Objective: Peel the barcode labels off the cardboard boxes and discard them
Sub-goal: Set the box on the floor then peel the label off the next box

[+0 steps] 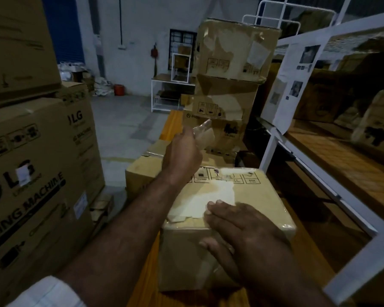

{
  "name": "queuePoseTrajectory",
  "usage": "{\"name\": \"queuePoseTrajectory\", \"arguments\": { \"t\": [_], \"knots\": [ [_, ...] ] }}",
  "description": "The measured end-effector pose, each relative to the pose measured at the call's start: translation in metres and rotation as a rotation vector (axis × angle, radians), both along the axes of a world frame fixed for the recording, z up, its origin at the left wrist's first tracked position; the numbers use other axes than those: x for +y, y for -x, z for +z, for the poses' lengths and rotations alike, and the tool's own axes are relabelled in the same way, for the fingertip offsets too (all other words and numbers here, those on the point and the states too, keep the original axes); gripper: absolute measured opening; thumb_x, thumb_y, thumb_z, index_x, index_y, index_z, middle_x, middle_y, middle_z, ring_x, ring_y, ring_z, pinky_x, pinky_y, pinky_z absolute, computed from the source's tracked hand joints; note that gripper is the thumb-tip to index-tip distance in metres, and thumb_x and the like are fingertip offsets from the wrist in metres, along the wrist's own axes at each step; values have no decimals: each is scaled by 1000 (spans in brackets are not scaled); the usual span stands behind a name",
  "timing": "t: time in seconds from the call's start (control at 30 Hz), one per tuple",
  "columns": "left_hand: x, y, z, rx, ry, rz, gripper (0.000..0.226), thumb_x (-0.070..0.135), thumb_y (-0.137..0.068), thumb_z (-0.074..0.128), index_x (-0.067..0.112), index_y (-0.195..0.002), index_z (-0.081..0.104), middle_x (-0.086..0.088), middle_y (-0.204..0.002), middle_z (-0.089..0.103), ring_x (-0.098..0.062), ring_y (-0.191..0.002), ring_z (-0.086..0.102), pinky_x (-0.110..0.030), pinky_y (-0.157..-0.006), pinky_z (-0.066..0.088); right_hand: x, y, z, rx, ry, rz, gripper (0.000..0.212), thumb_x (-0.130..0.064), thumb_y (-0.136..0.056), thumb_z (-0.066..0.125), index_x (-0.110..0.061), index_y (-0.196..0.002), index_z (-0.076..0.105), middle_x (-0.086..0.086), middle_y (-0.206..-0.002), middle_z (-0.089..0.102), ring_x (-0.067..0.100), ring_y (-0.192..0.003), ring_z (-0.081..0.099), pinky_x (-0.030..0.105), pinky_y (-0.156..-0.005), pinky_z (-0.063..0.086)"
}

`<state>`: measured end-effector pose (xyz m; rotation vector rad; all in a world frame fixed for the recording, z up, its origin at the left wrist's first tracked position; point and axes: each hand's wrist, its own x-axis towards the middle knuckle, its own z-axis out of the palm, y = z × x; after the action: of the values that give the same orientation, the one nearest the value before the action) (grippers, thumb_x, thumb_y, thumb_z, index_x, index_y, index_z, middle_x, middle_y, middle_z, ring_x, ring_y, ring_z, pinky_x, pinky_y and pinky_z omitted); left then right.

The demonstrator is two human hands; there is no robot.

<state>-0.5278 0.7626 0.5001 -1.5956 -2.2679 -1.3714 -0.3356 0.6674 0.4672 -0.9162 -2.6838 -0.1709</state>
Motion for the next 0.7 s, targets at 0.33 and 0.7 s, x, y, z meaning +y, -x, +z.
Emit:
{"name": "queuePoseTrajectory", "arguments": {
  "t": [0.33,0.7],
  "knots": [
    [-9,3,1,-62,-58,-26,29,16,-95,60,15,-123,51,-7,-110,64,-14,-81,54,-19,-50,33,20,21,34,-273,61,-302,123,-80,-64,-31,-18,-150,31,3,-158,29,16,-146,23,54,-119,1],
    [-20,-7,4,-58,-36,-46,26,18,-96,58,14,-121,54,-9,-110,65,-16,-80,51,-23,-51,34,37,-3,34,-158,138,-440,125,-84,-56,-30,-25,-151,26,-1,-160,25,15,-146,21,49,-120,11]
  ]
}}
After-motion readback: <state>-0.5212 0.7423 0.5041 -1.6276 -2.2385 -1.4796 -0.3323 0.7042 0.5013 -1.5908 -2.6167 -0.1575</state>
